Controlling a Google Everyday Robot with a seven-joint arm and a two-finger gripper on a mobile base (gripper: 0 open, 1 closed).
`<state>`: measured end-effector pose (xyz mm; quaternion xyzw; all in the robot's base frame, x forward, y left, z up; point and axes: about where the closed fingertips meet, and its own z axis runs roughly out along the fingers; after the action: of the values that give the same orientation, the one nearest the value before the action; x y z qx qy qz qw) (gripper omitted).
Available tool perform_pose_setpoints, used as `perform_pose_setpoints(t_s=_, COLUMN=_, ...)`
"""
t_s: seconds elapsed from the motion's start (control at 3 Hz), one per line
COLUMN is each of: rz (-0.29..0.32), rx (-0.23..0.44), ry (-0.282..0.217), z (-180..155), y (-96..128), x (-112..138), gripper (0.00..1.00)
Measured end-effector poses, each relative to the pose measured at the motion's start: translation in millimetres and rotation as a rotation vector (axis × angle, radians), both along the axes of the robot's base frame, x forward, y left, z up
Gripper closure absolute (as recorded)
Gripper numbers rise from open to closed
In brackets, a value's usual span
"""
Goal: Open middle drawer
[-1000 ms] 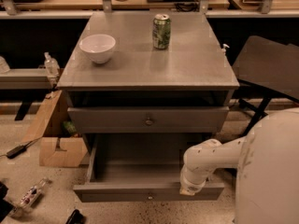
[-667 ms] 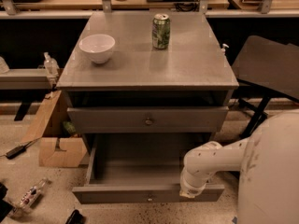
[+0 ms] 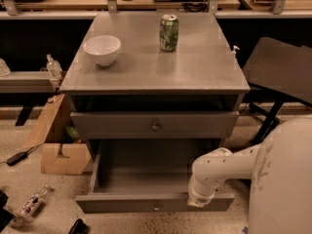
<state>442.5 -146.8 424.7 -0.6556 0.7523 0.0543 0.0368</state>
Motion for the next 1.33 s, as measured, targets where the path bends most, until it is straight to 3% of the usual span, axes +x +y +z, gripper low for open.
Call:
perform_pose_setpoints(t_s=0.67, rz=0.0, rx=0.0, ry=0.0, z=0, y=0, x=0, gripper=0.08)
perform_pose_setpoints(t_s=1.0, rz=-0.002, rx=-0.028, ry=-0.03, z=19, y=-8, x=6, gripper=0.0)
perform_pose_setpoints(t_s=1.33, rz=0.007, rx=-0.094, ry=-0.099, z=62, y=-21, x=33, gripper=0.16)
